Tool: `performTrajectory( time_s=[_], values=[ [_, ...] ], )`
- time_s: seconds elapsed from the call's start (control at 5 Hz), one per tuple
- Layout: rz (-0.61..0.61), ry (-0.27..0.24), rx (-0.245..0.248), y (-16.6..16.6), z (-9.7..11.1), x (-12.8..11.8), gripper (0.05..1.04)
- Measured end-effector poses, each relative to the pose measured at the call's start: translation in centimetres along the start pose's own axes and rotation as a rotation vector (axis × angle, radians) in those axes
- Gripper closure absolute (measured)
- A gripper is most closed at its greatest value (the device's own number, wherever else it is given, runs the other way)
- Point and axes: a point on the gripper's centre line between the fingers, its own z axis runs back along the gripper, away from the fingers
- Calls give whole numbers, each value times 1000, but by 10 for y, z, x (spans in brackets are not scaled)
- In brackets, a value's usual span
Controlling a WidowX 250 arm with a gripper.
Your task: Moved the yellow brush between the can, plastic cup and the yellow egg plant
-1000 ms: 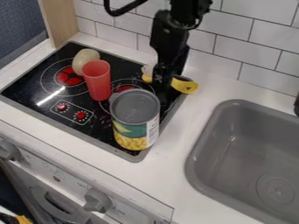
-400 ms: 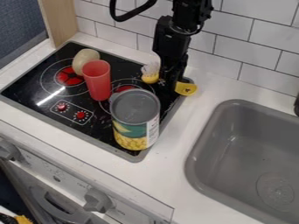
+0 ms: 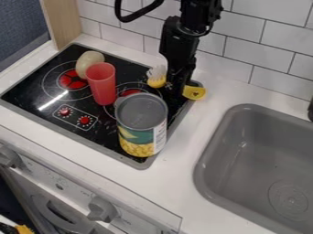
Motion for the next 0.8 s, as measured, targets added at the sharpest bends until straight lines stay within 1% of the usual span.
performTrajectory(
  time_s=[0.2, 0.4, 0.6, 0.8],
  values=[
    [27, 48, -15, 1, 9, -2, 751],
    [83, 78, -43, 8, 25, 9, 751],
    [113, 124, -43, 14, 31, 11, 751],
    [170, 170, -28, 22, 30, 17, 751]
  ],
)
